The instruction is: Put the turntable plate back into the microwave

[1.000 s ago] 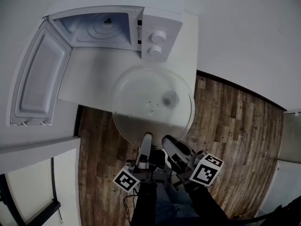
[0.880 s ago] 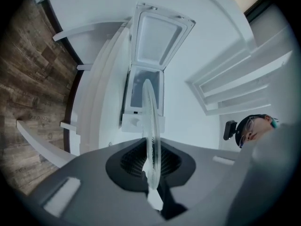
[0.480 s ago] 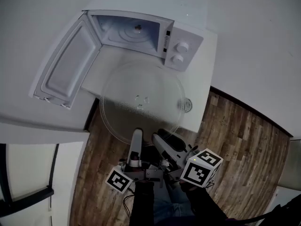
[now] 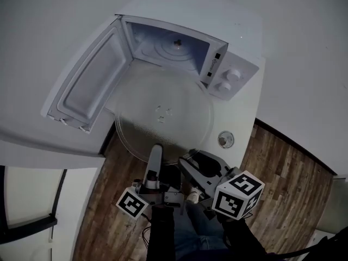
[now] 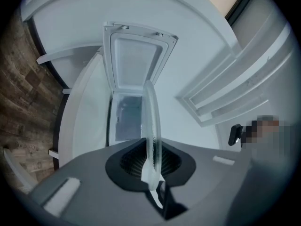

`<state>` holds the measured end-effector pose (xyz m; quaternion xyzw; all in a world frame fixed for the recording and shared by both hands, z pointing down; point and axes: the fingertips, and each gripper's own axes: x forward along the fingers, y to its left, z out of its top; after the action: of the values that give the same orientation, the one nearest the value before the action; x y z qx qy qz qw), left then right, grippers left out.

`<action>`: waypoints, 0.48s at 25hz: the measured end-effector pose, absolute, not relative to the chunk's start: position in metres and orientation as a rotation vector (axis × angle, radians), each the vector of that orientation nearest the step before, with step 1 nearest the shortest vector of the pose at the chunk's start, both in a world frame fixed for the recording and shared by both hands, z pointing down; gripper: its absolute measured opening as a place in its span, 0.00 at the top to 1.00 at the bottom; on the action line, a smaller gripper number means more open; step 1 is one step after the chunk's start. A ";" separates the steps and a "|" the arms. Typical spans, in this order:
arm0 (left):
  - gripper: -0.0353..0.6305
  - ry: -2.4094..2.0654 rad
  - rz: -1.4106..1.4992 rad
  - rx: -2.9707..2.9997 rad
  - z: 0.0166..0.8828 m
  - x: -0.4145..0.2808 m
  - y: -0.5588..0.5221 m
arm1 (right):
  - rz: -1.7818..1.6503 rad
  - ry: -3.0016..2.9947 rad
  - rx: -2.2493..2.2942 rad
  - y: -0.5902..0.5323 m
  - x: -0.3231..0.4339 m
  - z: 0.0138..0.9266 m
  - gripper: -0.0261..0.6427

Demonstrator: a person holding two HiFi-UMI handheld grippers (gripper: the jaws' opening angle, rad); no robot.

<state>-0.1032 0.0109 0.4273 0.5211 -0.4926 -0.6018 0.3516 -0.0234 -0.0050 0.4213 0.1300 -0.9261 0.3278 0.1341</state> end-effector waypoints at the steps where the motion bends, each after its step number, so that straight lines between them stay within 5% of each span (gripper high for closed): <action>1: 0.89 -1.284 -1.534 1.355 0.430 -0.113 0.006 | 0.907 -2.665 0.381 -0.010 -0.026 0.423 0.71; 6: 0.89 -1.260 -1.467 1.359 0.439 -0.162 -0.030 | 0.638 -2.573 0.491 -0.038 -0.057 0.431 0.72; 8: 0.89 -1.260 -1.430 1.358 0.445 -0.174 -0.043 | 0.539 -2.554 0.531 -0.046 -0.072 0.430 0.91; 12: 0.89 -1.241 -1.363 1.353 0.459 -0.193 -0.069 | 0.475 -2.510 0.534 -0.060 -0.100 0.440 0.94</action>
<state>-0.1928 -0.0690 0.4586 0.5385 -0.4940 -0.5424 0.4145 -0.0998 -0.0596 0.4395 0.1974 -0.9280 0.1756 0.2627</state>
